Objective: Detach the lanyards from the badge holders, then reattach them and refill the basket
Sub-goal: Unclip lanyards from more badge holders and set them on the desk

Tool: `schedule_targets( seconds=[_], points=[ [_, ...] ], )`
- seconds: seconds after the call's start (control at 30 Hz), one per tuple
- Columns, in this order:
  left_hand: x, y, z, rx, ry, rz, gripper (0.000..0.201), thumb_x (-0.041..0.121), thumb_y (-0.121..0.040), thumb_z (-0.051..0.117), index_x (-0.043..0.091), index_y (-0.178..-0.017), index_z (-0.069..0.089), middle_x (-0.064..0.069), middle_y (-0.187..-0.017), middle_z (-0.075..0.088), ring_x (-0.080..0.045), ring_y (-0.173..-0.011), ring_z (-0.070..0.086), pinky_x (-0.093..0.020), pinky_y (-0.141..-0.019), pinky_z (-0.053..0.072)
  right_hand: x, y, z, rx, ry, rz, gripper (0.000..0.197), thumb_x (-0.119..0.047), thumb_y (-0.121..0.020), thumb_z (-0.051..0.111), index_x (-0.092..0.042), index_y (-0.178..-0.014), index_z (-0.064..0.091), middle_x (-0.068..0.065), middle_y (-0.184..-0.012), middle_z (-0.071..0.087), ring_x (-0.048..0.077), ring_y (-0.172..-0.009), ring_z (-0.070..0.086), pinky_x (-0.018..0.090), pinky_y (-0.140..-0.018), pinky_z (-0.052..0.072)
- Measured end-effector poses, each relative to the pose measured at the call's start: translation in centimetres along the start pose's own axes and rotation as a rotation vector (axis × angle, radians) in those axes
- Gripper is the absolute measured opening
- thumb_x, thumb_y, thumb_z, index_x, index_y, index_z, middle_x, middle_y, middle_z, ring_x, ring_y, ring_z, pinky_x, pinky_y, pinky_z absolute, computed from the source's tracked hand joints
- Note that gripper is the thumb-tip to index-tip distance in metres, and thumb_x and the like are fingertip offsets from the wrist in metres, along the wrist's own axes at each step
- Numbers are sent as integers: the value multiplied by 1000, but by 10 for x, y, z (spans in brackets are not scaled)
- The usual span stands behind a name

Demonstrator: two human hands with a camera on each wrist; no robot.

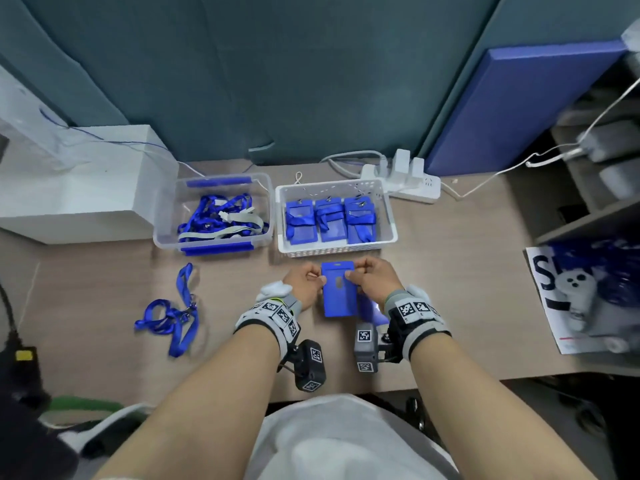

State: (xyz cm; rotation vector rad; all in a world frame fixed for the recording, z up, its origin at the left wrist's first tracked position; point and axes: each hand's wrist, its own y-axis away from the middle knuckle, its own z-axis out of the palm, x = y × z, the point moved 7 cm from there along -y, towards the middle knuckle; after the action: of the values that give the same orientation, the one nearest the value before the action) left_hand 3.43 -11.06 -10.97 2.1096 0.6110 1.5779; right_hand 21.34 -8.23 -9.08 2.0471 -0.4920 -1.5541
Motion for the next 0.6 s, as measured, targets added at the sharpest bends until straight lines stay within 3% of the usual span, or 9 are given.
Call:
schedule_targets(
  seconds=[0.07, 0.17, 0.23, 0.33, 0.43, 0.47, 0.53, 0.6],
  points=[
    [3, -3, 24, -6, -36, -29, 12, 0, -95, 59, 10, -87, 59, -7, -66, 60, -14, -54, 54, -16, -50, 47, 17, -4, -26, 48, 51, 46, 18, 3, -85, 72, -14, -85, 66, 3, -70, 63, 18, -64, 57, 34, -64, 51],
    [5, -4, 56, -26, -79, -59, 14, -2, -96, 56, 8, -86, 55, -6, -61, 55, -14, -49, 48, -13, -38, 38, 46, -12, -59, 135, 152, 112, 22, -1, -77, 72, -22, -77, 67, 0, -71, 68, 19, -68, 61, 38, -76, 53],
    [-2, -9, 72, -28, -124, -90, 16, 2, -94, 59, 11, -82, 56, -8, -62, 59, -17, -46, 47, -19, -44, 41, 59, -17, -72, 146, 205, 155, 17, -8, -73, 71, -24, -76, 68, -4, -75, 71, 23, -77, 68, 37, -84, 57],
    [-15, -17, 82, 24, -169, -148, 16, 14, -88, 66, 20, -76, 56, -6, -61, 66, -24, -49, 60, -37, -54, 52, 58, -13, -79, 156, 283, 160, 14, -10, -78, 67, -24, -79, 68, -6, -81, 72, 19, -84, 70, 26, -80, 54],
    [-3, -12, 85, 44, -256, -190, 12, 23, -84, 69, 19, -81, 58, -6, -72, 73, -22, -57, 70, -28, -50, 55, 55, -15, -85, 172, 349, 157, 15, -10, -77, 65, -23, -83, 69, -6, -85, 72, 17, -81, 68, 23, -76, 51],
    [-2, -14, 82, 61, -308, -192, 16, 28, -80, 71, 19, -79, 58, -5, -72, 73, -21, -59, 71, -27, -53, 56, 55, -16, -84, 163, 368, 159, 16, -9, -75, 66, -23, -83, 68, -6, -84, 72, 17, -81, 68, 24, -74, 52],
    [-3, -19, 83, 82, -361, -213, 25, 39, -66, 72, 20, -74, 58, -2, -66, 72, -23, -62, 72, -36, -63, 62, 55, -19, -85, 149, 399, 174, 16, -10, -71, 68, -24, -78, 67, -7, -82, 72, 18, -79, 69, 28, -73, 57],
    [-19, -32, 84, 105, -336, -262, 26, 39, -56, 71, 21, -72, 60, -1, -60, 71, -24, -60, 73, -44, -63, 63, 54, -21, -84, 136, 422, 177, 16, -8, -71, 69, -23, -75, 66, -5, -83, 72, 19, -78, 69, 30, -73, 59]
  ],
)
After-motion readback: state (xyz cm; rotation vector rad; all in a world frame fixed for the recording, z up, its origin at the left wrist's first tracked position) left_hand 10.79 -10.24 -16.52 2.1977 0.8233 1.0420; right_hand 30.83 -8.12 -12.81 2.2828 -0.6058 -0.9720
